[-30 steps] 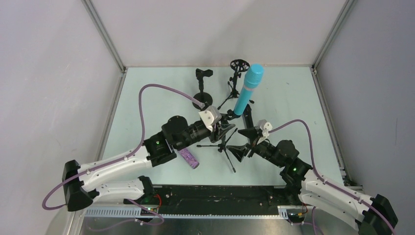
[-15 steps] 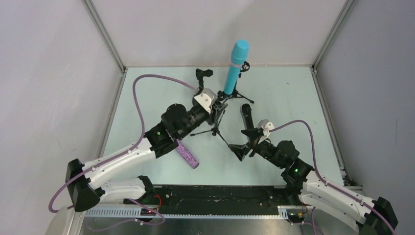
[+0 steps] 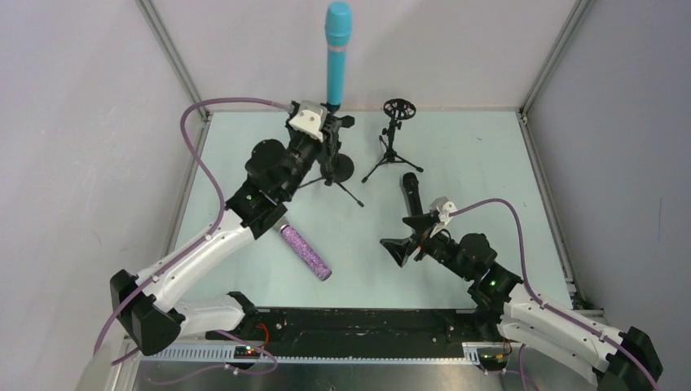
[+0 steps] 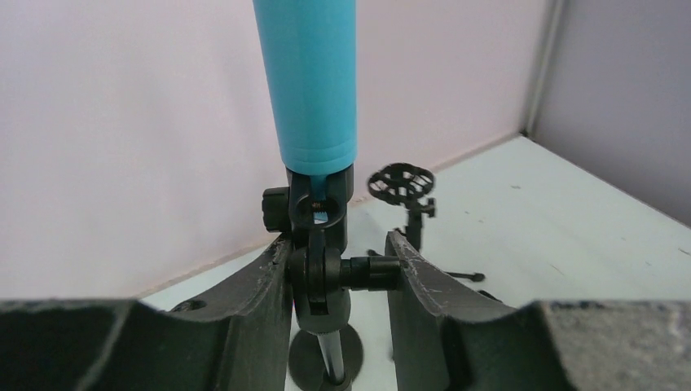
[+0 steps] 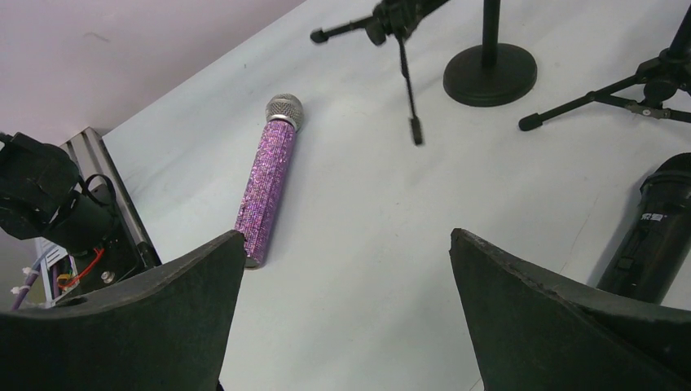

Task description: Attach the microphones to the stand

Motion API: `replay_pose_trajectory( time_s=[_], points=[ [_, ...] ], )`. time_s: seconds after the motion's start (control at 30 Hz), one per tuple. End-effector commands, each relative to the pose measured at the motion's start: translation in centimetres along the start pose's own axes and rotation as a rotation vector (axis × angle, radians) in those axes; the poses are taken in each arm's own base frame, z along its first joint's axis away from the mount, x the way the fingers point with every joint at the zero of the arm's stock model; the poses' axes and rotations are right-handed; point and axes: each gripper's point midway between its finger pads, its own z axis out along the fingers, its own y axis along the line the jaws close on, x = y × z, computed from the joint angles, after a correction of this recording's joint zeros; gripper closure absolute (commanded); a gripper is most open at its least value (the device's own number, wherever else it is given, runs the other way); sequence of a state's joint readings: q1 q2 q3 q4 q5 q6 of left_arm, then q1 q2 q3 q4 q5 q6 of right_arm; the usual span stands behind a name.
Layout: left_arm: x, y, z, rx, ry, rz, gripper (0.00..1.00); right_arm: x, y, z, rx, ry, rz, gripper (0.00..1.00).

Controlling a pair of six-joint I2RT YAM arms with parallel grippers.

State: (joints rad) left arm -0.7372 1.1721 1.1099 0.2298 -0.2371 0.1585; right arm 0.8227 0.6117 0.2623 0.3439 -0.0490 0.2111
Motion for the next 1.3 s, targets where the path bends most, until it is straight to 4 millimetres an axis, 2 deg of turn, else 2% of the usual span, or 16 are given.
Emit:
replay_pose_trajectory(
  time_s=[0.0, 0.13, 0.2, 0.27, 0.37, 0.43, 0.77, 1.27],
  points=[
    [-6.9, 5.3, 0.3, -0.179, -0.184, -0.007, 1.0, -0.9, 0.0, 0.2, 0.009, -0.027, 0.018, 0.01],
    [-6.1, 9.7, 0.4, -0.309, -0.154, 0.011, 1.0, -0.8, -0.2, 0.2, 0.019, -0.025, 0.013, 0.01],
    [-5.8, 10.9, 0.3, -0.336, -0.147, 0.022, 1.0, -0.6, -0.4, 0.2, 0.026, -0.02, 0.012, 0.0],
    [-5.7, 11.4, 0.1, -0.33, -0.147, 0.042, 1.0, -0.5, -0.5, 0.2, 0.032, -0.017, 0.013, 0.01],
    [-6.1, 10.9, -0.2, -0.233, -0.169, 0.093, 1.0, -0.3, -0.7, 0.2, 0.04, -0.016, 0.012, 0.01],
    [-6.1, 11.2, -0.5, -0.219, -0.17, 0.125, 1.0, -0.3, -0.9, 0.2, 0.047, -0.018, 0.01, 0.0],
    [-5.3, 16.6, -1.0, -0.372, -0.133, 0.148, 1.0, 0.0, -1.3, 0.5, 0.057, -0.009, 0.009, 0.01],
    [-0.1, 23.2, 0.9, -0.577, -0.08, 0.039, 1.0, 1.1, -2.3, 0.5, 0.09, 0.011, 0.017, 0.01]
  ],
)
